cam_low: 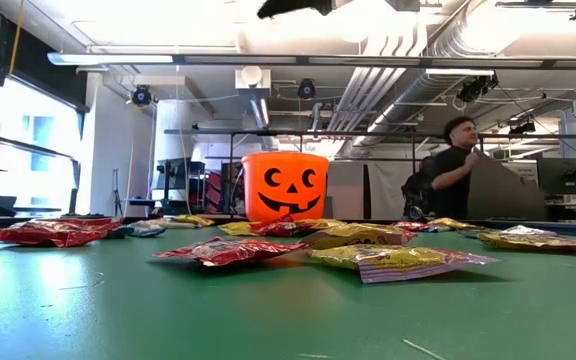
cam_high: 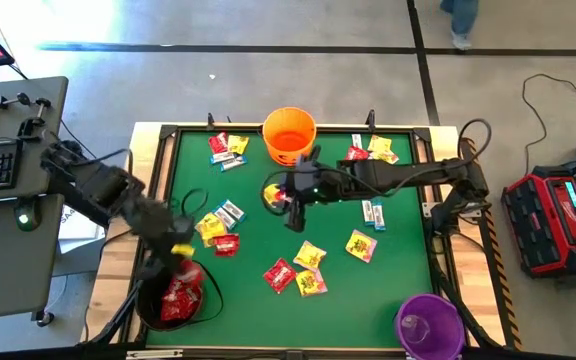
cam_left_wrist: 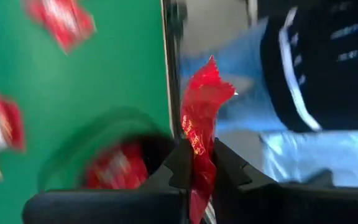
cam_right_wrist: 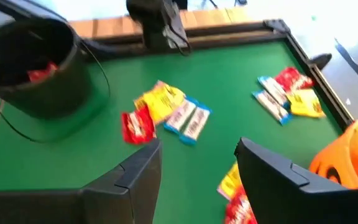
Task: Sort candy by brand, put in halloween buckets
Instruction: Put the red candy into the black bucket
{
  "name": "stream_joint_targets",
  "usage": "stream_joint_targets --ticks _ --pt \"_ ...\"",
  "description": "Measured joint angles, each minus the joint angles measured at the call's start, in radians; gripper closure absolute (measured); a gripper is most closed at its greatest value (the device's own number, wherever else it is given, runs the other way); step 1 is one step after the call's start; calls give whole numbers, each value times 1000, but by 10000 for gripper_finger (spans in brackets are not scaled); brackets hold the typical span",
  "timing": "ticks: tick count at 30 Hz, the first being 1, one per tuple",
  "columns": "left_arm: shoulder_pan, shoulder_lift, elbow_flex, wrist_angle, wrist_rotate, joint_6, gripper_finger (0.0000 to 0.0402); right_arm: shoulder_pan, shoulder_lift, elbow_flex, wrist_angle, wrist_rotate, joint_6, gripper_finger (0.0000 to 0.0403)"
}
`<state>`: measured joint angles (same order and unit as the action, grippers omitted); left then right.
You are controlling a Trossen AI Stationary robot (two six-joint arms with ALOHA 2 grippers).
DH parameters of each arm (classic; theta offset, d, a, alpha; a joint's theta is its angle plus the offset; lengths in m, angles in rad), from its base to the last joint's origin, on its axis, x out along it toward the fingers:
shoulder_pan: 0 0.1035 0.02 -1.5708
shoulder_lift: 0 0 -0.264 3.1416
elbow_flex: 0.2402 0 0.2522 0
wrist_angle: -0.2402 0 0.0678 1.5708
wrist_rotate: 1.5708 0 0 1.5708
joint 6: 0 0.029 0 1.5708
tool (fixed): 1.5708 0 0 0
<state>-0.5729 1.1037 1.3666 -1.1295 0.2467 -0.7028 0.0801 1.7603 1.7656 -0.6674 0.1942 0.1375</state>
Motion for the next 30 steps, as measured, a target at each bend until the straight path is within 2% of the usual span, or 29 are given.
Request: stream_joint_targets --ticks 6,10,14,17,20,25,30 --pt "-204 20 -44 -42 -59 -275 387 -32 2 -38 -4 -50 -7 208" --pt "-295 21 -149 31 -99 -419 387 -44 2 -62 2 -64 -8 208" --pt "-353 21 -273 178 -104 -503 387 -54 3 -64 9 -65 -7 208" --pt "-376 21 -346 271 -103 -544 387 -54 3 -64 14 -65 -6 208" --pt "-380 21 -390 286 -99 -579 387 -54 3 -64 20 -66 -4 208" --pt "-380 21 -401 291 -100 -602 378 -54 3 -64 19 -67 2 208" --pt "-380 21 -401 296 -99 -603 346 -53 3 -64 19 -67 4 208"
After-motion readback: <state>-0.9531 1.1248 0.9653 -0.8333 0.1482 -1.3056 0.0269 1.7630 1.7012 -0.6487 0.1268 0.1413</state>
